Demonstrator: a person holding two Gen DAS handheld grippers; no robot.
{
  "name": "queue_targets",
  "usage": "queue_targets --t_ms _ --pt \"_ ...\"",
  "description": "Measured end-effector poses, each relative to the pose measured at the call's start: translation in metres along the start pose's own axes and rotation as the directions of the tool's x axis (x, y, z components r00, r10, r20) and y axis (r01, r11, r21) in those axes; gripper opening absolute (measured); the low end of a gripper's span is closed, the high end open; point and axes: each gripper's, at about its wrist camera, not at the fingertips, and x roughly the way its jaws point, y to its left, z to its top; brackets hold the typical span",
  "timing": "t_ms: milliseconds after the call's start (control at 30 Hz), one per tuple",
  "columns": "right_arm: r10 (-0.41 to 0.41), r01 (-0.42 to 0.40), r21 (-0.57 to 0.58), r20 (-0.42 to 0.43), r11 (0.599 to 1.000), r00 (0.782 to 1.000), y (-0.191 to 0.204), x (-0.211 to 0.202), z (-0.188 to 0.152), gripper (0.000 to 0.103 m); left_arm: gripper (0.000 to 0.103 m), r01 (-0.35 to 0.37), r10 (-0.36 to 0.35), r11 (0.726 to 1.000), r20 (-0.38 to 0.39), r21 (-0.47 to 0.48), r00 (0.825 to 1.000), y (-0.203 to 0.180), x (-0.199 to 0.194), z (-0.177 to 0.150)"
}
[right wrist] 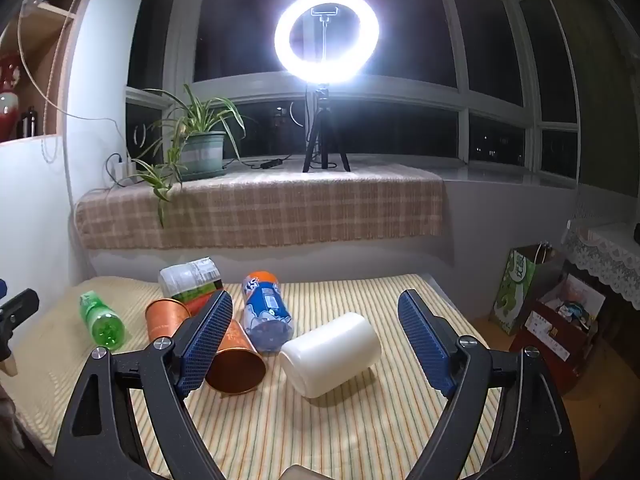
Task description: Flip cup upright
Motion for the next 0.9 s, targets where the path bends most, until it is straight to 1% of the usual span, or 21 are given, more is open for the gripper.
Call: queue_targets --t_ms 133,267,367,400,600,900 --pt "-0.007 0.007 -0.018 -0.009 1.000 1.000 0.003 0.002 0.001 0.085 0.103 -0.002 0.002 1.000 -0.005 -0.002 1.000 0.000 0.000 0.000" --pt "-0.003 0.003 -0.003 0.000 1.000 1.000 0.001 0.000 0.001 0.085 0.103 -0.005 0.005 1.000 -0.010 -0.004 1.000 0.001 0.001 0.000" --pt "-0.005 0.005 -0.004 0.002 1.000 1.000 0.001 0.002 -0.004 0.085 0.103 -0.007 0.007 1.000 -0.007 -0.009 1.000 0.009 -0.003 0.001" --pt "-0.005 0.005 -0.001 0.002 1.000 1.000 0.001 0.001 0.002 0.085 0.103 -0.007 0.007 1.000 -0.008 -0.012 1.000 0.010 -0.003 0.001" --pt "-0.004 0.004 0.005 0.002 1.000 1.000 0.000 0.001 0.003 0.085 0.103 -0.003 0.003 1.000 -0.012 -0.018 1.000 0.016 0.002 -0.001" --pt "0.002 -0.002 0.011 -0.004 1.000 1.000 0.000 0.003 -0.001 0.085 0.103 -0.008 0.008 1.000 -0.019 -0.014 1.000 0.013 0.003 -0.002"
